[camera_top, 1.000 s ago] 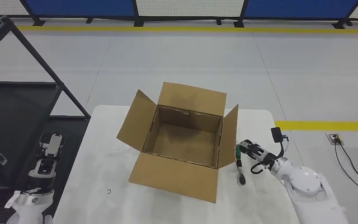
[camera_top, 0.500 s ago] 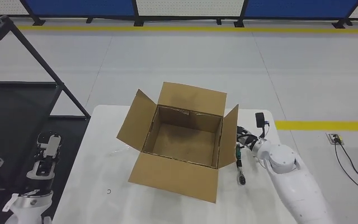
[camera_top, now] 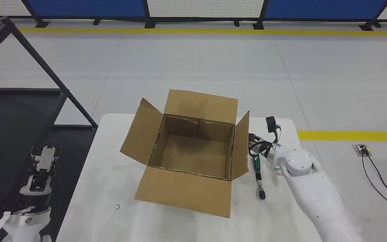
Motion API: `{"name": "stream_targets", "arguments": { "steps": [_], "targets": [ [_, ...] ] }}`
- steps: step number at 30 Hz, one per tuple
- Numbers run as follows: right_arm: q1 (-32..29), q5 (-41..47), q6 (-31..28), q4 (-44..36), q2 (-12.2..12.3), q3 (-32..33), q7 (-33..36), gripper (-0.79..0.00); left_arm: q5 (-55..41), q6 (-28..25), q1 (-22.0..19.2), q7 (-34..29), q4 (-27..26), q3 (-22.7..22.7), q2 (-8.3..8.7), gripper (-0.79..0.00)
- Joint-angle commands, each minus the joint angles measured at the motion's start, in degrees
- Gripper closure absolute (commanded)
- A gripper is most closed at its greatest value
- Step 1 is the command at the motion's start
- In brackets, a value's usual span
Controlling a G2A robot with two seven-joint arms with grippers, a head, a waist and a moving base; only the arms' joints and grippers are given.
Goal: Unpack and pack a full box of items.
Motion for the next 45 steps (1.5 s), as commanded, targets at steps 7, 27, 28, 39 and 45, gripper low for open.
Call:
{"name": "stream_targets", "arguments": {
  "steps": [7,27,28,39,45],
  "targets": [
    [-10.36,-10.80,-5.09,-15.58,5.08,9.67,1.21,0.000,-6.14,6.78,-3.79,9.76,1.49,-3.58,-0.38,-0.785],
    [-33.08,-40.09,19.00,-49.99,10.26,18.48,10.58,-0.776,-5.77,5.71,-6.29,5.14,2.33,-0.58,-0.18,-0.785],
    [-33.08,-40.09,19.00,-49.99,10.26,18.48,10.58,-0.785,-5.58,5.67,-6.30,5.03,2.26,-0.42,-0.18,-0.785],
    [-33.21,-40.76,17.40,-50.17,10.26,17.64,9.94,-0.785,-5.15,5.41,-5.38,5.11,1.23,0.67,-0.31,-0.785],
    [-30.28,-50.42,18.60,-51.25,10.16,11.68,11.72,-0.376,-5.55,5.16,-4.50,5.40,1.10,0.13,-0.38,-0.785]
  ]
}}
